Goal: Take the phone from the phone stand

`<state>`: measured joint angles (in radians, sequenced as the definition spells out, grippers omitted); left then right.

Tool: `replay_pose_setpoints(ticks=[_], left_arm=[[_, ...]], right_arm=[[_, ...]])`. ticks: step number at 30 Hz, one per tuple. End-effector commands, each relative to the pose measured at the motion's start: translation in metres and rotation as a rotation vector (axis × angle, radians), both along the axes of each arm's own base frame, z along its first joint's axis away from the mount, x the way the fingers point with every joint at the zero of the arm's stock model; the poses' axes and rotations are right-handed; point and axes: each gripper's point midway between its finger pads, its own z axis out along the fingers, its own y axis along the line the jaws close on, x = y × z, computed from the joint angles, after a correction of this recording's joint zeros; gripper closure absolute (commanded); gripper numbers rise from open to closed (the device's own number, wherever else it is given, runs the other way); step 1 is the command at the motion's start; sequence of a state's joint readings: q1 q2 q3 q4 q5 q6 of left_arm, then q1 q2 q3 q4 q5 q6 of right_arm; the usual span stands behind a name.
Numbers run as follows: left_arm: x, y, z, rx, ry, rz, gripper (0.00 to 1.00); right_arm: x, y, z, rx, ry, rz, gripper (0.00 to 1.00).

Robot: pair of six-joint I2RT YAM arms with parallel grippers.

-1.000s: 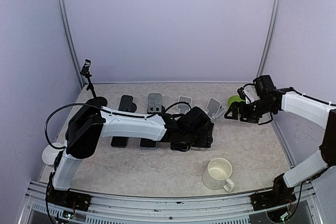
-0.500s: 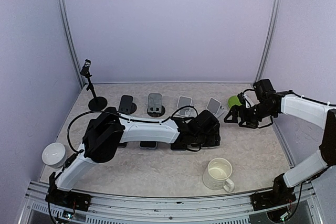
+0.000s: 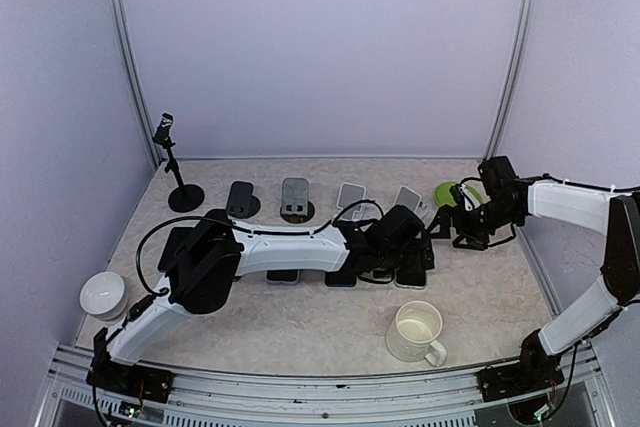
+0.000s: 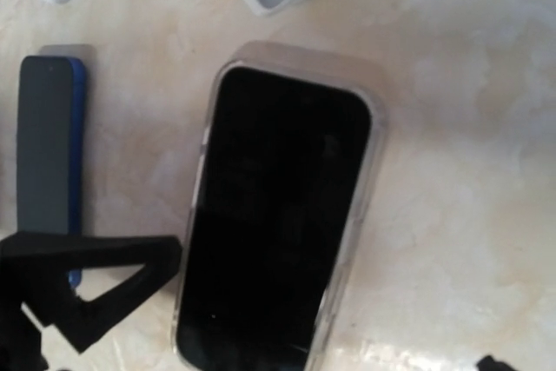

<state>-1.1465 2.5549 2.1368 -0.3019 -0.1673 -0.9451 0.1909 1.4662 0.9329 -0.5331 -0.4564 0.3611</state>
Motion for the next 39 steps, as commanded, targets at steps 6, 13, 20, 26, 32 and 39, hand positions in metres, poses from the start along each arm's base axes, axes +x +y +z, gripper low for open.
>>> replay_pose_setpoints(ticks=[6,13,20,26,32,39], left_arm=[[0.004,0.003,0.058,-0.048,-0.121,-0.009,0.01],[0.033,0.05,0.107,-0.053,-0.203,0.046,0.01],[0.042,0.081,0.148,-0.077,-0.254,0.089,0.01],[0.04,0.094,0.172,-0.083,-0.278,0.1,0.01],[0.038,0.109,0.185,-0.068,-0.312,0.108,0.01],[0.039,0.135,0.205,-0.072,-0.329,0.147,0.01]], right_arm=[[0.015,-0.001,-0.014,0.019,0.013,-0.008,0.05],[0.038,0.001,0.012,0.041,-0.096,-0.048,0.1],[0.063,0.006,0.005,0.015,-0.105,-0.095,0.18],[0.093,0.007,0.0,-0.023,-0.133,-0.117,0.19],[0.11,0.007,0.014,0.004,-0.172,-0.173,0.37],[0.112,-0.019,0.009,-0.067,-0.132,-0.244,0.56]])
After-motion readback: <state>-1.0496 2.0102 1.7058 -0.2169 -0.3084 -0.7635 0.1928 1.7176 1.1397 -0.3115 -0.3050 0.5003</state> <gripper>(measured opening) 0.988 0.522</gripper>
